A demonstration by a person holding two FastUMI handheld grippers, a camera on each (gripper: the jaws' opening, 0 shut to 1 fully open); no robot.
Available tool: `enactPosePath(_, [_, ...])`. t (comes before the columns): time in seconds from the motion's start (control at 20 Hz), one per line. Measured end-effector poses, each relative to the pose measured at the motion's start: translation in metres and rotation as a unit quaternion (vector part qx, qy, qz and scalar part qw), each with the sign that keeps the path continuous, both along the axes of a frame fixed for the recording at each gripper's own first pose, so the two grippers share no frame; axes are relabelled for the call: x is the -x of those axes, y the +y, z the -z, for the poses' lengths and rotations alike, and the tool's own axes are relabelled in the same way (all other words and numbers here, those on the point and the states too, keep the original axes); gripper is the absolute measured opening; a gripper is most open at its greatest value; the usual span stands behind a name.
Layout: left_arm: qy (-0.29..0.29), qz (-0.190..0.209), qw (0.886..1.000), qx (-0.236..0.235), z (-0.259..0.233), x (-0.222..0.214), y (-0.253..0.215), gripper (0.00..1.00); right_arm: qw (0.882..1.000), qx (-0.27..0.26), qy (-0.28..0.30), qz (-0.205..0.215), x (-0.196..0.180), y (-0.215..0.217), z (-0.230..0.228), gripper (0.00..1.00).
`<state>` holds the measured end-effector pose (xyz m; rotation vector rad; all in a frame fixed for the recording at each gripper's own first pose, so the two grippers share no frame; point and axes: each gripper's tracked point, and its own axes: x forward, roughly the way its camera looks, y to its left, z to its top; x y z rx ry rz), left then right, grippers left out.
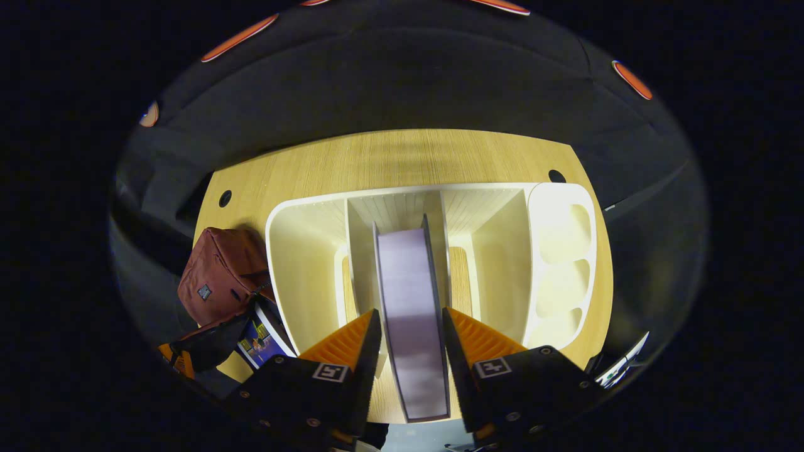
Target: Open the schoolbag, grab two books from the bookshelf and put them into the schoolbag.
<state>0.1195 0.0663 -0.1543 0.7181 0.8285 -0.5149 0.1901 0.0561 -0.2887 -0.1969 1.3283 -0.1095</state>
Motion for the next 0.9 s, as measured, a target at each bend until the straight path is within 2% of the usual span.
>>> enactPosePath(0.05, [0.0,0.0,1.0,0.0,0.0,0.0,-0.001,0.01,1.0,-0.004,-0.006,0.005,0.0,0.003,-0.002,0.41])
enactPosePath(0.2, [0.003,0.0,1.0,0.001,0.001,0.0,-0.001,0.01,1.0,-0.003,-0.01,0.01,0.002,0.001,-0.008,0.37])
enactPosePath(0.4, [0.007,0.002,1.0,0.002,0.003,0.001,-0.003,0.01,0.999,-0.026,-0.033,0.03,0.003,0.007,-0.033,0.37])
enactPosePath(0.55, [0.006,0.007,1.0,0.002,0.003,0.003,-0.004,0.01,0.998,-0.023,-0.055,0.026,0.006,0.003,-0.06,0.37])
enactPosePath(0.9, [0.0,0.024,1.0,-0.005,0.005,0.007,-0.005,0.01,0.991,-0.041,-0.124,0.02,0.035,0.015,-0.148,0.36])
